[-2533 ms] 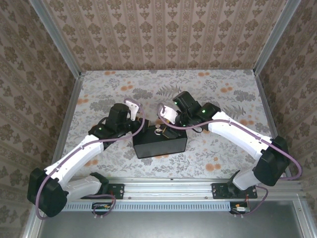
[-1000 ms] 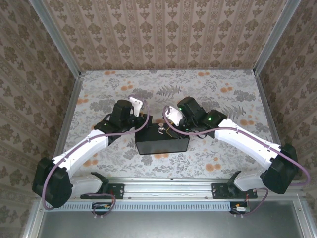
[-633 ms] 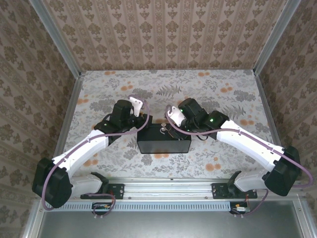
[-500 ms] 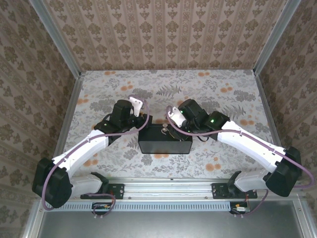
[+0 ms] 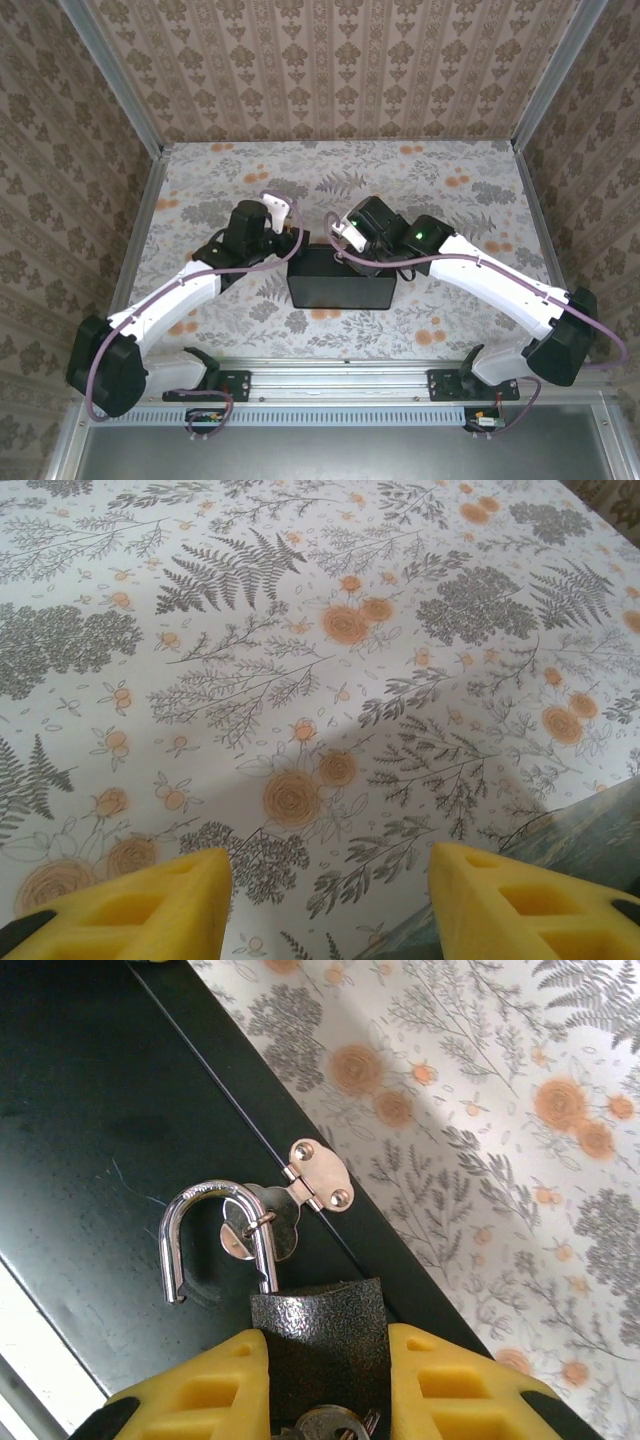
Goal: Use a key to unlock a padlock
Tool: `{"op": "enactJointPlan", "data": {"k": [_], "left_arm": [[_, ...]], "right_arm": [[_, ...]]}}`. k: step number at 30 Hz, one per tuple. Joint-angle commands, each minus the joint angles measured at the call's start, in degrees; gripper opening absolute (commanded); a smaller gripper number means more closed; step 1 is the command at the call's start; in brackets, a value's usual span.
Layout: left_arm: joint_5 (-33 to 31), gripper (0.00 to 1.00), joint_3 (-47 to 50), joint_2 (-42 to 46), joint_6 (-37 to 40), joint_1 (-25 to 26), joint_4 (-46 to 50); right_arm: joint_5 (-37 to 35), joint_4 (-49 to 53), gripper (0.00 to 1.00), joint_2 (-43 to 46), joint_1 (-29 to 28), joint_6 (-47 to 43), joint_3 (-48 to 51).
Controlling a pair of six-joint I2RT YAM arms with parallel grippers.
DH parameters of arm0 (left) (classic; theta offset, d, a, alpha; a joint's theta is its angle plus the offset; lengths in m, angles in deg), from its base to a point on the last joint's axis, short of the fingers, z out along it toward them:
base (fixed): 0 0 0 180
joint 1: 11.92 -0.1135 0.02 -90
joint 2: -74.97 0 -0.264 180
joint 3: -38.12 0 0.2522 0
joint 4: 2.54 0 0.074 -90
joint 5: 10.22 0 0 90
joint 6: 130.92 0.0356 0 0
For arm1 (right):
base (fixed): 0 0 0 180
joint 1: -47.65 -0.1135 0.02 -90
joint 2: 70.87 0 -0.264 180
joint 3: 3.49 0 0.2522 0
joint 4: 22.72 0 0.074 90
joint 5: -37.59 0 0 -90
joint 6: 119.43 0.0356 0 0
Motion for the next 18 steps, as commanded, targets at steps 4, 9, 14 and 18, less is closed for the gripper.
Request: {"op": "enactJointPlan", "data": {"k": [4,9,14,18], "left_arm": [[1.1,0.54,1.5,-3.1,-1.1,3.1,1.0],[-0.5,0.54,1.8,-4.1,-1.9,3.8,1.0],[-1.8,0.54,2.0,-4.4,-2.3,4.3,1.1],[-3.5,0.54,2.1,-3.4,-1.8,4.2,1.9]], "right_arm": [[-9.1,2.5,0.1,-1.7,0.6,2.8,-4.1],[-10.7,5.1,0.11,2.4,0.7,5.7,-1.8],[-9.9,4.8,0.13,5.2,0.7,5.9,0.3],[-10.1,2.8,0.15,8.4,1.9,4.4,4.9]]}}
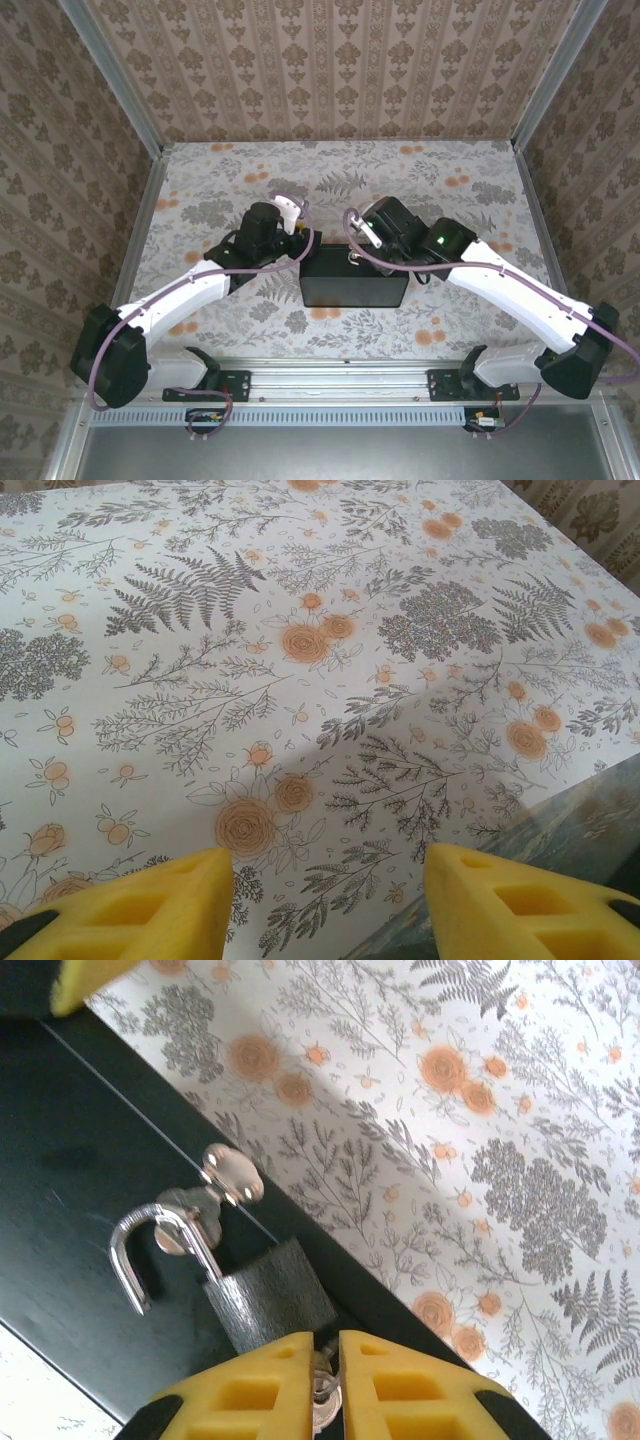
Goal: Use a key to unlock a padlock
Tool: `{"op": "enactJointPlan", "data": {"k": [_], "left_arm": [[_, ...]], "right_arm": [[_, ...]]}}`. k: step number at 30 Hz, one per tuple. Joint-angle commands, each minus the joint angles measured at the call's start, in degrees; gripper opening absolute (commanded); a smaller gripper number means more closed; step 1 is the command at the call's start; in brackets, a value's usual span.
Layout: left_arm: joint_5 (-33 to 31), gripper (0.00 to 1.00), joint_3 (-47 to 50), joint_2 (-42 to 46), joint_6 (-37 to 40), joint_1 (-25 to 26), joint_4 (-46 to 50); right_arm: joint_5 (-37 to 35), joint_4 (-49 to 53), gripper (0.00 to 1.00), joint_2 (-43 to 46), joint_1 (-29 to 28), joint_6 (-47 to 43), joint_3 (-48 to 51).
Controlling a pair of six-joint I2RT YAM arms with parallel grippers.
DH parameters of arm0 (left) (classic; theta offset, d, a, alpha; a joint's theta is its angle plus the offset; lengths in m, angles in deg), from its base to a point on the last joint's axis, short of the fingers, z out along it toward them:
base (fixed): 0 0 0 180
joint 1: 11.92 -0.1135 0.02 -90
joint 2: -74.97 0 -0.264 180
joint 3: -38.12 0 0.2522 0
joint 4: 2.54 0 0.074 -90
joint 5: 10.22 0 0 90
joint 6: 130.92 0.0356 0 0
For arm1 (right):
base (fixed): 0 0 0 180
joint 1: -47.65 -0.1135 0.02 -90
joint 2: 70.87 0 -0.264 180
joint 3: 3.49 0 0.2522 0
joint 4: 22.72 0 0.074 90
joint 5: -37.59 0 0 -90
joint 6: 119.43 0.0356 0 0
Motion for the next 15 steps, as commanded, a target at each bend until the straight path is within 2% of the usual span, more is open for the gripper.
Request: {"op": "enactJointPlan", "data": {"k": [1,4,6,10,12,15], "left_arm": [[-2.0,0.54,1.9,-0.7,0.4,0.1,6.6],[-1.6,0.55,0.7,-0.1,1.3,0.0,7.3],[-1.0,0.55,-0.1,-0.1,1.9,0.0,7.6],[-0.3,0.55,-0.7,-0.4,2.3,0.0,7.9],[0.1,0.55,-0.6,-0.1,2.2,0.0,7.9],[0.7,0.56,-1.3,1.2,2.4,-0.1,8.8]], "right_arm": [[-1.0,-1.2,0.15,2.3,1.6,0.2,3.4],[3.9,-4.4,0.23,3.8,2.9,0.2,4.6],[6.4,-6.6,0.35,4.5,3.3,-0.6,5.2],[12.0,-8.0,0.5,3.9,4.3,-3.9,4.4],[15.5,-7.9,0.56,3.2,4.7,-6.0,4.1],[20.5,-7.6,0.58,2.4,6.8,-9.6,4.0]]}}
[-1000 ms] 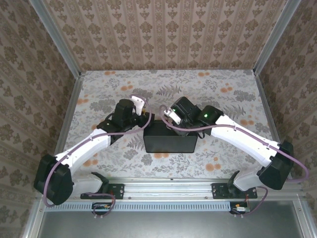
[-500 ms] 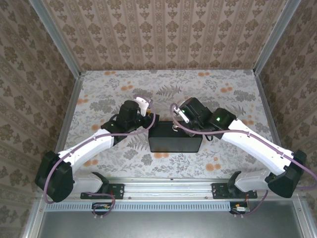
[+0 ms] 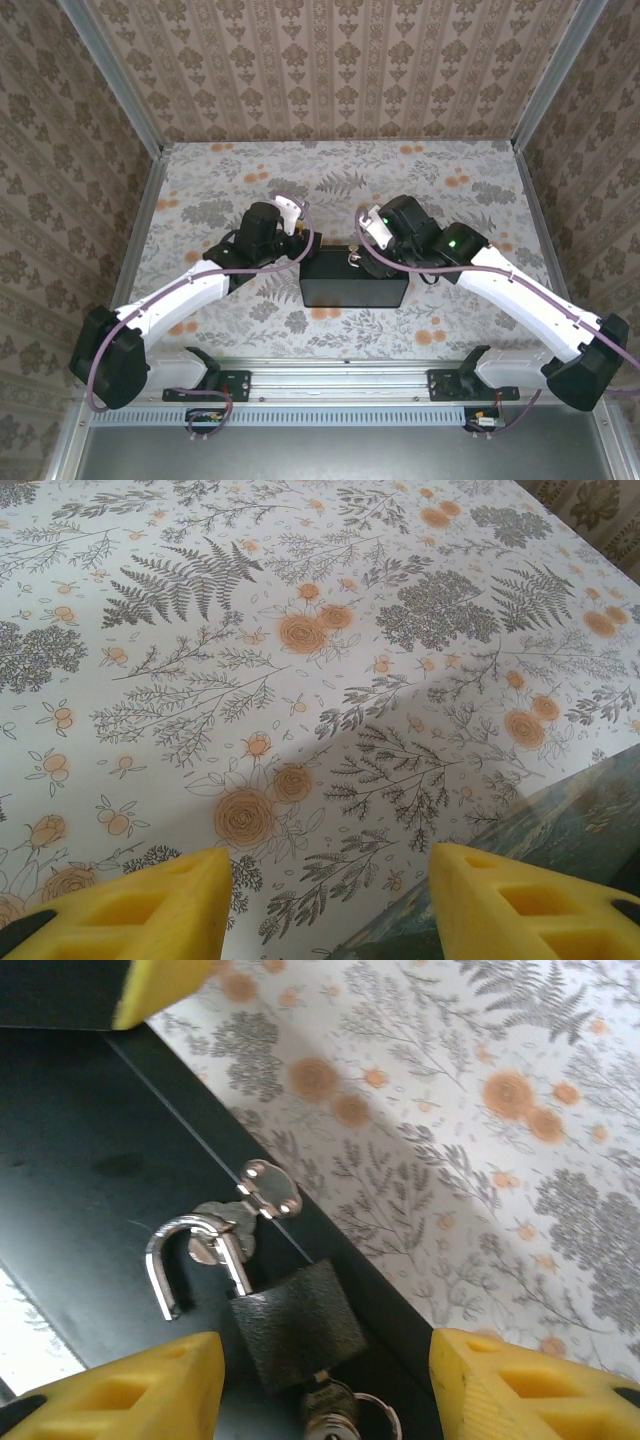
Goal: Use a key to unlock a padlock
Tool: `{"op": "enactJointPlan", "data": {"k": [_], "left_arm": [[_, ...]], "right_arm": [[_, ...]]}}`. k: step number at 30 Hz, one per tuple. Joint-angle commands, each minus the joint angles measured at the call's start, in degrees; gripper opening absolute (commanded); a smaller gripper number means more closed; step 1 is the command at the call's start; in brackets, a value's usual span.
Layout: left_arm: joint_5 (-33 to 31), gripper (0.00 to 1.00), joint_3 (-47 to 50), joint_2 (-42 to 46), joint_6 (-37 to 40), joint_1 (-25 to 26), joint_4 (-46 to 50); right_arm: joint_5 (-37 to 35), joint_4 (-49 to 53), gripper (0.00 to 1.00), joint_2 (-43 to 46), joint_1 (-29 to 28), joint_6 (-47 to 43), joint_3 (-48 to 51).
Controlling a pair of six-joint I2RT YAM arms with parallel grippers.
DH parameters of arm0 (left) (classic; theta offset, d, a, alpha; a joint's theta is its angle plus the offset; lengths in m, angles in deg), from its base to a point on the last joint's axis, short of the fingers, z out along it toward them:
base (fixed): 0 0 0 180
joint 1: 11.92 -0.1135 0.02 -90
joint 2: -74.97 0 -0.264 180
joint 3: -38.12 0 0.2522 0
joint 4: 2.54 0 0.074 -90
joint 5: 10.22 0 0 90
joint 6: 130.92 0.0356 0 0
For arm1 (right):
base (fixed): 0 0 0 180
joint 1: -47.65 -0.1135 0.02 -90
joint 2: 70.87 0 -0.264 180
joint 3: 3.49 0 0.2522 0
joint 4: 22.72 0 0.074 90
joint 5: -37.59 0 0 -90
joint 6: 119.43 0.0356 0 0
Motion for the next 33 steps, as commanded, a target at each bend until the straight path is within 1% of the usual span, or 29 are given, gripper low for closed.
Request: {"op": "enactJointPlan", "data": {"k": [1,5,7,9,13,17,19,29,31,33], "left_arm": [[0.3,0.56,-1.2,1.4,1.9,-0.2,7.3],[0.8,0.57,-2.2,3.9,1.7,-0.6,8.9],[1.3,0.57,-2.4,4.2,1.9,-0.8,9.4],[1.2,0.57,-2.4,3.9,1.9,-0.8,9.8],[2.0,0.57,-1.6,3.3,1.6,-0.9,9.0],[2.0,0.57,-1.4,2.9,1.6,-0.9,8.8],[2.1,0.57,-1.3,2.8,1.5,-0.9,8.7],[1.7,0.57,-0.6,2.8,1.3,-1.1,8.0],[1.7,0.57,-0.4,2.8,1.2,-1.1,7.8],[1.7,0.57,-0.5,2.8,1.2,-1.1,7.7]], "right_arm": [[8.8,-0.9,0.58,-0.9,2.6,-5.4,-0.6],[15.8,-0.5,0.55,-1.5,6.6,-8.5,-1.2],[19.5,0.7,0.54,-2.2,7.6,-10.2,-2.4],[21.1,1.9,0.54,-3.0,7.8,-11.5,-3.5],[20.8,5.6,0.53,-5.6,7.9,-14.0,-5.0],[18.9,8.0,0.5,-8.0,7.9,-14.0,-5.9],[18.1,8.0,0.49,-8.2,7.9,-13.8,-5.6],[19.9,9.0,0.44,-7.2,7.3,-12.4,-6.5],[19.6,10.4,0.44,-8.0,6.6,-12.0,-7.3],[17.7,10.9,0.44,-8.7,5.5,-11.5,-7.6]]}}
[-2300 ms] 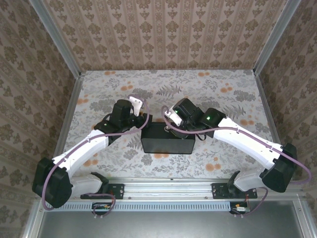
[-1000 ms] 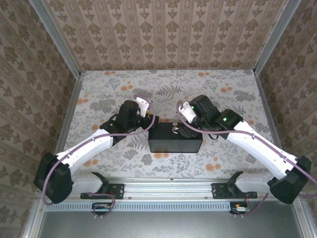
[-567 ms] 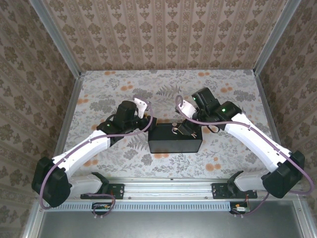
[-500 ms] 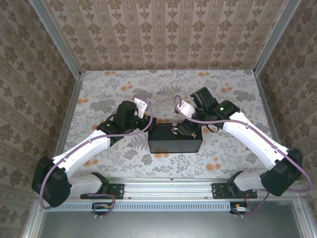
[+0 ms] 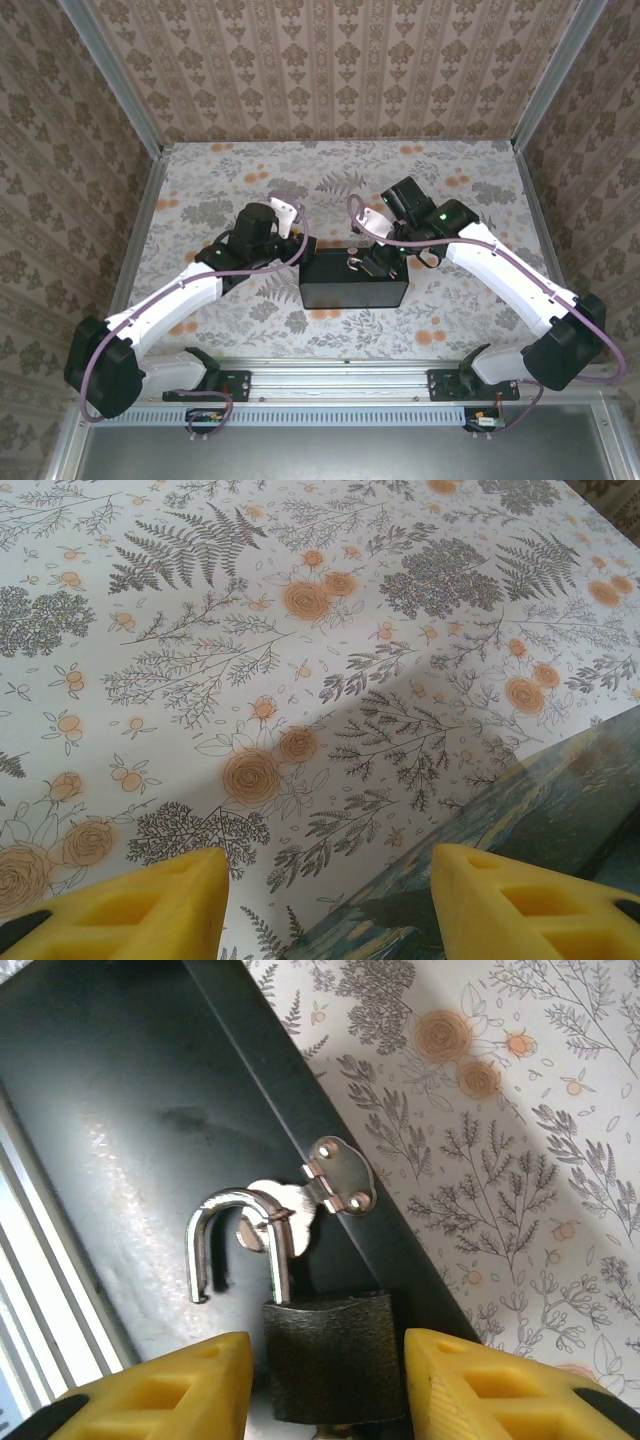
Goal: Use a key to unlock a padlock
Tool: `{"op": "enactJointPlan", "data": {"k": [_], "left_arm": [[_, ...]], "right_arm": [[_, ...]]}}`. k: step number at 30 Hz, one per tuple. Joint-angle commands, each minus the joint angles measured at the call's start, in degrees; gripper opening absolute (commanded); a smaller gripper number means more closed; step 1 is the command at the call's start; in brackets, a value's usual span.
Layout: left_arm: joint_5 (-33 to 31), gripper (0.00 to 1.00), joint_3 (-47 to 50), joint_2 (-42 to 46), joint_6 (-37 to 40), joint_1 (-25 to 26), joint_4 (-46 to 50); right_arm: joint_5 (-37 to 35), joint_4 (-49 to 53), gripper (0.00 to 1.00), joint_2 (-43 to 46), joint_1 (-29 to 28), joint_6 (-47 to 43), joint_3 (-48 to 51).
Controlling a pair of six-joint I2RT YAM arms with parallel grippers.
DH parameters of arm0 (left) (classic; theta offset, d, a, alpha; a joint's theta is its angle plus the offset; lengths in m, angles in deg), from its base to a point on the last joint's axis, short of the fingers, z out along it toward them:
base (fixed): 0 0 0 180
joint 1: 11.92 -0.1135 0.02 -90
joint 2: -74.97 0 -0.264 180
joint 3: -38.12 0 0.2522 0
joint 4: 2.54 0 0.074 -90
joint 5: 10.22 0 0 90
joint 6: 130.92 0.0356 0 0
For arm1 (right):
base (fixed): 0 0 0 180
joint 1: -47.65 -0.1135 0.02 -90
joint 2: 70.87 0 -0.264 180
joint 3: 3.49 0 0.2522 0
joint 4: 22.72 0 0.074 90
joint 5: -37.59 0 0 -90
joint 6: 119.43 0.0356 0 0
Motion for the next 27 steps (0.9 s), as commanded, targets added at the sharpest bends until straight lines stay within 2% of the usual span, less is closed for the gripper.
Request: {"op": "enactJointPlan", "data": {"k": [1,13,20,27], "left_arm": [[0.7,0.57,0.3,-0.2,0.4,-0.3,0.9],[0.8,0.57,0.6,0.2,0.2,-0.5,0.8],[0.4,0.57,1.5,0.4,-0.3,-0.4,0.7],[-0.9,0.57,1.7,0.0,-0.3,-0.4,0.8]], "right_arm": [[-1.7,3.0,0.44,-0.7,-1.9,1.1,-1.8],[-10.6,3.4,0.46,-3.3,-5.4,2.0,-0.5],[-17.0,6.4,0.31,-4.3,-7.3,2.5,-1.2],[-20.4,10.8,0.24,-4.3,-7.2,3.4,-4.0]]}}
